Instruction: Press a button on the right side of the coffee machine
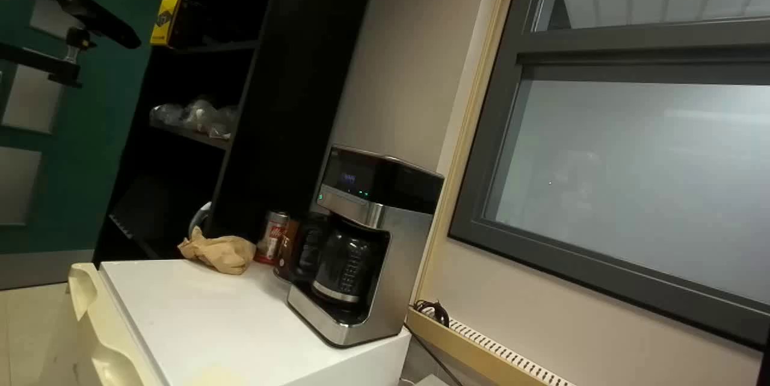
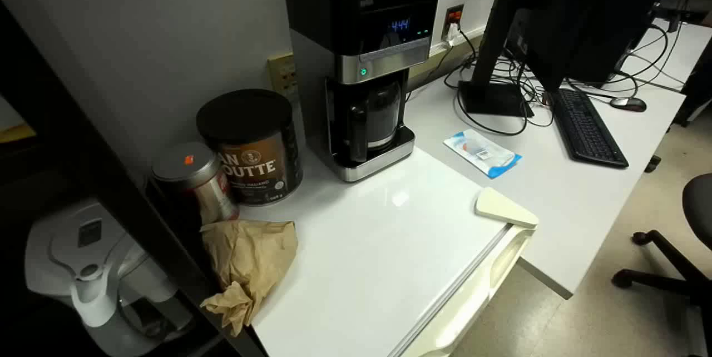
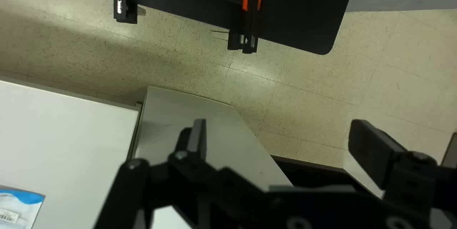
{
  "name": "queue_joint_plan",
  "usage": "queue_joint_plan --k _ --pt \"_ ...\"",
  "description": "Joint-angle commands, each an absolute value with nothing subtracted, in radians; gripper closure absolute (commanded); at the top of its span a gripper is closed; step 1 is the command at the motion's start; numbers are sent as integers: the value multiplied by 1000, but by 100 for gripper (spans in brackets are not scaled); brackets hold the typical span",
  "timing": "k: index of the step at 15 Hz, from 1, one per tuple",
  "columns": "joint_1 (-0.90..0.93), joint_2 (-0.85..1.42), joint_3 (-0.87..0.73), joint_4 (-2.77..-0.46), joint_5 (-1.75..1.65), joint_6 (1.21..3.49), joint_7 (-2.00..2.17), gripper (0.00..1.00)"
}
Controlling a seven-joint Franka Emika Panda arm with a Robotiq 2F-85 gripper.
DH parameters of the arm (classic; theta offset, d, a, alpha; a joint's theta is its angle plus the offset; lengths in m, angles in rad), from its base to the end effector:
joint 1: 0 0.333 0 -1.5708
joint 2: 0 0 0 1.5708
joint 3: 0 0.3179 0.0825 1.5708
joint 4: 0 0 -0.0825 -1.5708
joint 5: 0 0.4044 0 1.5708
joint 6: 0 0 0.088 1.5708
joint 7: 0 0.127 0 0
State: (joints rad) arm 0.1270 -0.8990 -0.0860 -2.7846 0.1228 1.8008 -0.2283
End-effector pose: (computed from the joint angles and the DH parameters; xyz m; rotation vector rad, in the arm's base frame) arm 0.2886 0.0284 0.4156 -2.9208 -0.3987 0.1080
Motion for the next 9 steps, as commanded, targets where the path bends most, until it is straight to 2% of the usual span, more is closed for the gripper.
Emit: queue_joint_plan --k 1,9 --pt "117 -898 -78 -2783 129 1798 -235 0" --pt "122 -797 -58 -2754 129 1902 -227 0"
